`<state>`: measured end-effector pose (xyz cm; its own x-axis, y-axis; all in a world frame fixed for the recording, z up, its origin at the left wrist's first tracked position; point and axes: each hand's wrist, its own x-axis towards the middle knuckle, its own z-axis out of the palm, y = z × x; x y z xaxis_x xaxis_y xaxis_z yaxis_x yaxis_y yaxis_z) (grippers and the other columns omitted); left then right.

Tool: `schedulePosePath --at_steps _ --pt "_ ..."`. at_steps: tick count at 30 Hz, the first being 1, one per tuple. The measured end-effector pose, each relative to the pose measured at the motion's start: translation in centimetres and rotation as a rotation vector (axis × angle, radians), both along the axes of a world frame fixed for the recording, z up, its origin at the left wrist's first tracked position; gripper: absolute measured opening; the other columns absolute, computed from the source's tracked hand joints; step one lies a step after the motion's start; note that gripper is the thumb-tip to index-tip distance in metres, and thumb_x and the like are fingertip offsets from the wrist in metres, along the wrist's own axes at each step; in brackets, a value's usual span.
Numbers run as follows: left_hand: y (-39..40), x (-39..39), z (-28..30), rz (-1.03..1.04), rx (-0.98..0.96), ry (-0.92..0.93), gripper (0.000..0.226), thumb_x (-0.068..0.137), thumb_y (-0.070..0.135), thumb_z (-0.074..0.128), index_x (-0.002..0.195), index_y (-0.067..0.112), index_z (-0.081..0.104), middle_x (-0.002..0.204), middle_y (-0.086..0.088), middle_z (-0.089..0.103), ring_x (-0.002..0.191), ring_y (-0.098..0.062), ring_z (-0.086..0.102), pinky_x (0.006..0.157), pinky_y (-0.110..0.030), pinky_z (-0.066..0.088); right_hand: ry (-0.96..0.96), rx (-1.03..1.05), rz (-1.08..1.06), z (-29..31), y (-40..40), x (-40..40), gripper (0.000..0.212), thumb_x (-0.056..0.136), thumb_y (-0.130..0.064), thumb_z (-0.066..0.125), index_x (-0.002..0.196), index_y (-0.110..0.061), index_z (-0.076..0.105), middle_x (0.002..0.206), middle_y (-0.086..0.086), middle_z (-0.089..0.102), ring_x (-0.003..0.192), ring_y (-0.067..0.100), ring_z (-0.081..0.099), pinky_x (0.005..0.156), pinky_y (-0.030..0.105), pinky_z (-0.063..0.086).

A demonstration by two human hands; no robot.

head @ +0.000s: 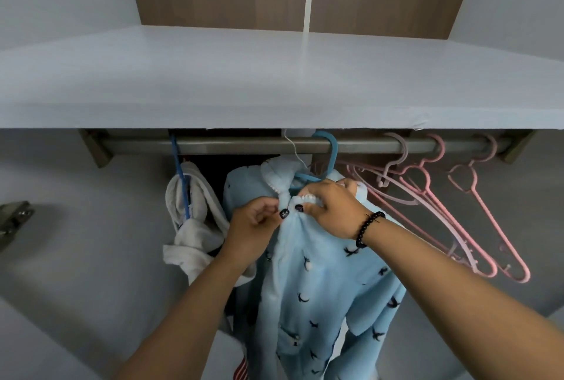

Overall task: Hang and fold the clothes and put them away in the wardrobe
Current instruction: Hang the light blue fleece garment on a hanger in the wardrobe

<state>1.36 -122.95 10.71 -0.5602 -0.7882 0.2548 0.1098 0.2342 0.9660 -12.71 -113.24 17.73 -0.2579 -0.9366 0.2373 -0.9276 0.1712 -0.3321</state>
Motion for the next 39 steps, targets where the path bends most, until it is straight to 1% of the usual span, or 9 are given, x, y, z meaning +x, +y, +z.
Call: schedulePosePath --at_steps 6,12,15,23,28,30,33,37,39 --pt "0.0 0.3 0.6 0.093 0.009 0.037 0.031 0.078 -0.005 0.073 0.079 0.025 0.068 0.073 0.012 0.071 0.072 0.005 0.065 0.072 -0.012 0.051 -0.020 -0.009 -0.084 0.2 -0.1 0.4 0.013 0.096 -0.031 0.050 0.102 -0.026 0.060 0.067 -0.015 0.042 0.086 0.008 0.040 0.098 0.036 0.019" --pt "0.3 0.4 1.2 0.078 0.042 0.070 0.025 0.081 -0.004 0.070 0.081 0.021 0.069 0.090 0.002 0.072 0.084 -0.007 0.067 0.081 -0.020 0.053 -0.079 -0.001 -0.098 0.5 -0.1 0.7 0.014 0.097 -0.030 0.050 0.106 -0.026 0.060 0.066 -0.015 0.042 0.086 0.009 0.039 0.094 0.036 0.018" --pt "0.8 0.0 1.3 0.078 0.086 0.046 0.023 0.082 -0.001 0.070 0.079 0.022 0.068 0.079 0.009 0.071 0.077 0.000 0.067 0.078 -0.019 0.054 -0.085 -0.015 -0.099 0.3 -0.1 0.8 0.015 0.096 -0.030 0.050 0.106 -0.025 0.061 0.066 -0.017 0.040 0.087 0.008 0.038 0.097 0.037 0.017" --pt "1.1 0.2 1.3 0.025 0.092 0.059 0.025 0.082 -0.009 0.067 0.077 0.016 0.066 0.069 0.011 0.071 0.072 0.000 0.066 0.074 -0.017 0.055 -0.058 -0.040 -0.110 -0.2 -0.3 0.8 0.016 0.096 -0.028 0.050 0.103 -0.020 0.062 0.068 -0.015 0.043 0.089 0.009 0.040 0.097 0.036 0.017" --pt "1.0 0.3 1.8 -0.045 0.094 0.029 0.027 0.084 -0.013 0.062 0.082 0.013 0.067 0.076 0.011 0.072 0.076 -0.002 0.066 0.073 -0.018 0.054 -0.087 -0.011 -0.114 0.2 -0.6 0.4 0.014 0.094 -0.031 0.054 0.101 -0.025 0.065 0.086 -0.005 0.064 0.093 0.014 0.053 0.095 0.035 0.020" --pt "1.0 0.3 2.0 -0.067 0.138 0.044 0.024 0.086 -0.010 0.061 0.087 0.013 0.068 0.081 0.004 0.072 0.077 -0.007 0.067 0.073 -0.019 0.055 -0.132 0.001 -0.105 0.3 -0.8 0.1 0.014 0.093 -0.027 0.055 0.097 -0.019 0.067 0.093 0.001 0.068 0.095 0.017 0.057 0.096 0.035 0.025" --pt "1.0 0.3 2.2 -0.088 0.196 0.067 0.023 0.089 -0.007 0.059 0.093 0.013 0.068 0.088 -0.009 0.071 0.081 -0.014 0.068 0.078 -0.023 0.057 -0.262 0.056 -0.051 0.7 -0.9 -0.7 0.014 0.092 -0.020 0.056 0.093 -0.012 0.068 0.093 0.007 0.070 0.092 0.018 0.062 0.101 0.045 0.036" --pt "1.2 0.4 2.3 -0.096 0.176 0.086 0.023 0.087 -0.009 0.060 0.093 0.012 0.068 0.079 0.003 0.074 0.075 -0.009 0.070 0.071 -0.020 0.056 -0.378 0.090 0.032 1.5 -0.7 -1.2 0.011 0.090 -0.020 0.062 0.091 -0.013 0.070 0.092 0.007 0.072 0.093 0.023 0.066 0.088 0.039 0.053" --pt "1.2 0.4 2.4 -0.104 0.169 0.088 0.023 0.087 -0.009 0.060 0.093 0.012 0.068 0.077 0.005 0.074 0.074 -0.008 0.070 0.070 -0.019 0.056 -0.392 0.073 0.034 1.5 -0.7 -1.2 0.010 0.089 -0.018 0.064 0.092 -0.012 0.071 0.093 0.006 0.072 0.093 0.022 0.067 0.085 0.038 0.054"
